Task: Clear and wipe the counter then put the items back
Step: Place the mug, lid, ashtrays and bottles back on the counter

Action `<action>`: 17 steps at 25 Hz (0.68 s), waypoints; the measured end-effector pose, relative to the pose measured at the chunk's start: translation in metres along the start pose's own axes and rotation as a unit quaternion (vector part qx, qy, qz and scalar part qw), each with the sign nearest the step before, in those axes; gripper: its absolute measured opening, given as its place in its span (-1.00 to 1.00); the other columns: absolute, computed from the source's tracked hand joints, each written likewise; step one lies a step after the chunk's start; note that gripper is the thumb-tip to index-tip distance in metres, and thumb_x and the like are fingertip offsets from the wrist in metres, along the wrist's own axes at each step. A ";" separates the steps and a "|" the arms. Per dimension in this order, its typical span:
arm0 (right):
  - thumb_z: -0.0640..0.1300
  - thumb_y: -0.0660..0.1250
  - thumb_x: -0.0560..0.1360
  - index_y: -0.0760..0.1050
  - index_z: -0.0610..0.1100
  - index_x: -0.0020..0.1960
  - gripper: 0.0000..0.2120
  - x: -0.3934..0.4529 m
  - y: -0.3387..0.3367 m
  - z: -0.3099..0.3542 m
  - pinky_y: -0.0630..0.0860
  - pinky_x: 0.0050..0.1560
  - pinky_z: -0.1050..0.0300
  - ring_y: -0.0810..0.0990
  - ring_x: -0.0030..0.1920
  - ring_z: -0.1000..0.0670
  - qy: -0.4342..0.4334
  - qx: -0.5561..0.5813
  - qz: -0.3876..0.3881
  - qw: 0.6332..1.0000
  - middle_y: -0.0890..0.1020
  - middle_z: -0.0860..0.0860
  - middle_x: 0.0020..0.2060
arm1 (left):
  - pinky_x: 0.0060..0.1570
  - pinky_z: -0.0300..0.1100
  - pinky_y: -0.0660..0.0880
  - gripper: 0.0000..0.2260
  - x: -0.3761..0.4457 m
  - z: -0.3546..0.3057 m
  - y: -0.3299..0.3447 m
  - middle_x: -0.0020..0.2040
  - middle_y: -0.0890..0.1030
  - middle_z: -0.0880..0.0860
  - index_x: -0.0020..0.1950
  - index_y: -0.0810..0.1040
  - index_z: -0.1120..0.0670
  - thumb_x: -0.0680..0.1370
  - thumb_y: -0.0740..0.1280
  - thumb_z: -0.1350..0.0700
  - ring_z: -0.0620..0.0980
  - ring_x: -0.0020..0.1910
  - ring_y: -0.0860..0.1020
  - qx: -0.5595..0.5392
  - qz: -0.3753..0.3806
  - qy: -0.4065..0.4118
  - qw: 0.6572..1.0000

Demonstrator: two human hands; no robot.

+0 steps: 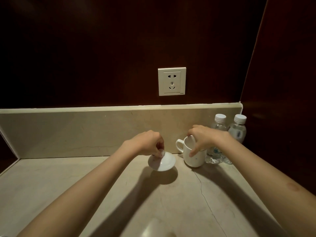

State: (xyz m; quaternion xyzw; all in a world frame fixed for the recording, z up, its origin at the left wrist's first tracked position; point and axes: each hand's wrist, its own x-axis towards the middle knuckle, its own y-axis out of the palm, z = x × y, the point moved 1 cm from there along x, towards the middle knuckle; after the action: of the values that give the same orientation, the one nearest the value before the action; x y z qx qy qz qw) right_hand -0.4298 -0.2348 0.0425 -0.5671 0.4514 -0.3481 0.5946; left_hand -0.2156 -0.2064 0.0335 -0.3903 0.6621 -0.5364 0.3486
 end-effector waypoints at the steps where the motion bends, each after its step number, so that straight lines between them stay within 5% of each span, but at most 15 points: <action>1: 0.25 0.52 0.22 0.44 -0.13 0.25 -0.25 -0.003 0.001 -0.001 0.48 0.09 -0.02 0.48 0.09 -0.08 -0.005 -0.001 -0.016 1.000 0.41 -0.01 0.09 | -0.12 -0.07 0.56 -0.89 0.003 -0.001 -0.002 -0.12 0.66 -0.05 -0.08 0.64 -0.02 0.41 0.45 0.05 -0.03 -0.14 0.58 -0.002 -0.003 0.005 1.000; 11: 0.10 0.39 0.43 0.45 -0.08 0.24 -0.55 -0.053 0.006 -0.012 0.39 -0.02 0.12 0.51 0.08 -0.03 -0.022 0.057 -0.141 0.988 0.47 0.01 0.09 | -0.10 -0.08 0.55 -0.88 0.032 -0.019 -0.035 -0.13 0.66 -0.04 -0.08 0.66 0.00 0.40 0.47 0.06 -0.03 -0.13 0.59 0.007 -0.035 0.031 0.999; 14: 0.03 0.35 0.47 0.51 -0.07 0.12 -0.72 -0.078 0.012 -0.020 0.51 -0.06 0.08 0.57 -0.01 -0.03 0.021 0.058 -0.114 0.992 0.59 0.01 0.00 | -0.16 -0.13 0.52 -0.89 0.046 -0.034 -0.045 -0.16 0.66 -0.04 -0.08 0.67 0.03 0.41 0.47 0.08 -0.06 -0.16 0.59 0.000 -0.055 0.054 0.997; 17: 0.05 0.33 0.47 0.52 -0.07 0.15 -0.69 -0.098 0.028 -0.028 0.52 -0.07 0.09 0.57 -0.05 -0.03 0.069 0.057 -0.033 0.995 0.59 -0.01 0.01 | -0.16 -0.11 0.54 -0.87 0.064 -0.056 -0.046 -0.17 0.67 0.00 -0.06 0.68 0.08 0.42 0.47 0.11 -0.06 -0.20 0.59 -0.001 -0.072 0.080 0.994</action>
State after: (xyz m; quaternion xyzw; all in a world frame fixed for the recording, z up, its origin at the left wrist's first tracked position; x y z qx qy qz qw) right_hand -0.4926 -0.1510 0.0302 -0.5214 0.4519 -0.4311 0.5814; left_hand -0.2875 -0.2442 0.0863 -0.3932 0.6583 -0.5894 0.2543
